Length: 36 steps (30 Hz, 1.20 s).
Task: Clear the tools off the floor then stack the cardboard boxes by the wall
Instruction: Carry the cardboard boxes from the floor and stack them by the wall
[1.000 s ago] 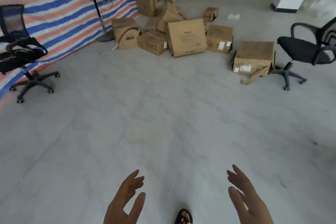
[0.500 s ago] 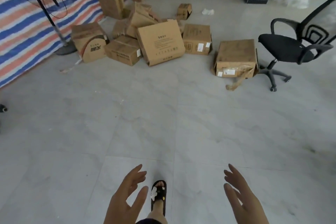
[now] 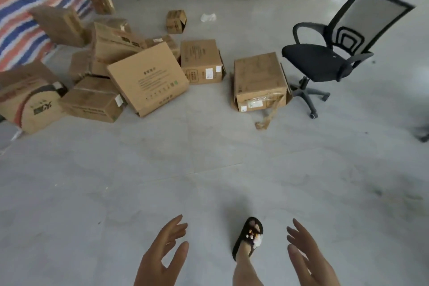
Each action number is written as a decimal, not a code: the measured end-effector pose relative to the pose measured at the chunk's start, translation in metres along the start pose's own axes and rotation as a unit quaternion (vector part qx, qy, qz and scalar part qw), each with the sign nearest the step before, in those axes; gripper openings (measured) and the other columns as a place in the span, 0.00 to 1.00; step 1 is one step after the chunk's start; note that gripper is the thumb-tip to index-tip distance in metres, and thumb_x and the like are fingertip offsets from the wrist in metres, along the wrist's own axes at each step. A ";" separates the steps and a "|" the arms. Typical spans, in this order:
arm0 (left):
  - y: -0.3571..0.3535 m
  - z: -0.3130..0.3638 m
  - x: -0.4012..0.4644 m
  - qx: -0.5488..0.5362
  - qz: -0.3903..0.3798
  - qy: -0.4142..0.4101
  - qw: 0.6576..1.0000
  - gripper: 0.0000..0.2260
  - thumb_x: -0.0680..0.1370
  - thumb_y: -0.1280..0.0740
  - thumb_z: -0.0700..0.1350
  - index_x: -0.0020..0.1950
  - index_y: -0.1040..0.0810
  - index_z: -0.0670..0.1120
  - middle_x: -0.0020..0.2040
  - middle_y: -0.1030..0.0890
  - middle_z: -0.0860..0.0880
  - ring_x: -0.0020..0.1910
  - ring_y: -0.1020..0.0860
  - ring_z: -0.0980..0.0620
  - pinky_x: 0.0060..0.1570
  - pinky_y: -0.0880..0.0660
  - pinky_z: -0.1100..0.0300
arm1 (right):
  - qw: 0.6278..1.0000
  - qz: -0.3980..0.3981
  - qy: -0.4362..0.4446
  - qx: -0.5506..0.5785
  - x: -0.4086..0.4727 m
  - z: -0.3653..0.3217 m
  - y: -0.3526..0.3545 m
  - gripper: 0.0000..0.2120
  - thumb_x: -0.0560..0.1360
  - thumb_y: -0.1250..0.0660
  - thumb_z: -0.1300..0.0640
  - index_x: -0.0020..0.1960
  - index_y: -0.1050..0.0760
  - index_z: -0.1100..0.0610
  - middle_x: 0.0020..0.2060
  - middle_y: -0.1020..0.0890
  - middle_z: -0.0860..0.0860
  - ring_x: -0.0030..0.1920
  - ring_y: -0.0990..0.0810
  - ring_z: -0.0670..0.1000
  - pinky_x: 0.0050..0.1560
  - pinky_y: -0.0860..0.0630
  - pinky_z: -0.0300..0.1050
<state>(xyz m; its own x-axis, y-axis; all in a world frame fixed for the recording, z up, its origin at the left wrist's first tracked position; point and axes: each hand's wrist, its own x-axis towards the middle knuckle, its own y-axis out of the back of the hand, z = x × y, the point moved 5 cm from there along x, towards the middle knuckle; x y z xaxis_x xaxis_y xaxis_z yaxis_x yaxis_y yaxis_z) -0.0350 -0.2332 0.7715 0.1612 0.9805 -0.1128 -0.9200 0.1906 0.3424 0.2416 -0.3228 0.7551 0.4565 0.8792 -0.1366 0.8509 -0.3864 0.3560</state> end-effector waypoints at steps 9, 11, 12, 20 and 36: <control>-0.122 0.089 0.226 -0.033 -0.037 -0.024 0.998 0.19 0.68 0.34 0.52 0.53 0.28 0.75 0.51 0.19 0.65 0.53 0.21 0.64 0.52 0.28 0.74 | 0.999 0.031 0.016 -0.019 0.252 -0.039 0.089 0.32 0.74 0.36 0.60 0.50 0.34 0.19 0.52 0.24 0.28 0.52 0.23 0.31 0.49 0.31 0.21; -0.145 0.102 0.262 -0.041 -0.047 -0.017 0.998 0.18 0.65 0.32 0.61 0.54 0.28 0.74 0.52 0.20 0.65 0.54 0.21 0.64 0.53 0.28 0.74 | 1.000 0.018 -0.002 -0.025 0.292 -0.038 0.098 0.33 0.74 0.36 0.61 0.50 0.35 0.18 0.53 0.25 0.27 0.53 0.24 0.32 0.49 0.31 0.21; -0.155 0.106 0.279 -0.046 -0.046 -0.015 0.998 0.19 0.64 0.32 0.63 0.54 0.28 0.74 0.52 0.20 0.66 0.54 0.22 0.64 0.53 0.28 0.74 | 0.999 0.016 -0.007 -0.028 0.311 -0.039 0.101 0.32 0.74 0.35 0.59 0.51 0.35 0.18 0.53 0.25 0.27 0.53 0.23 0.32 0.50 0.31 0.22; -0.218 0.121 0.445 -0.032 -0.079 0.012 0.996 0.27 0.75 0.33 0.39 0.52 0.28 0.75 0.52 0.19 0.65 0.55 0.22 0.63 0.53 0.28 0.73 | 0.999 0.017 -0.037 -0.033 0.475 -0.038 0.110 0.18 0.66 0.37 0.35 0.53 0.36 0.18 0.54 0.25 0.27 0.54 0.23 0.33 0.50 0.31 0.22; -0.332 0.187 0.822 0.015 -0.121 0.068 0.990 0.12 0.77 0.35 0.49 0.59 0.29 0.61 0.55 0.23 0.69 0.56 0.25 0.67 0.51 0.30 0.76 | 0.992 -0.028 -0.103 -0.064 0.855 -0.065 0.133 0.18 0.77 0.39 0.55 0.63 0.36 0.39 0.58 0.24 0.44 0.57 0.24 0.41 0.60 0.31 0.43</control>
<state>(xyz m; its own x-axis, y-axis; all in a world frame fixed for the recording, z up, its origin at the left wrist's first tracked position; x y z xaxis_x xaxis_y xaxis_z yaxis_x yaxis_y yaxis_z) 0.4698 0.5188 0.7396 0.3236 0.8905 -0.3197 -0.8487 0.4226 0.3180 0.7280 0.3962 0.7454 0.4640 0.8175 -0.3411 0.8425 -0.2883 0.4551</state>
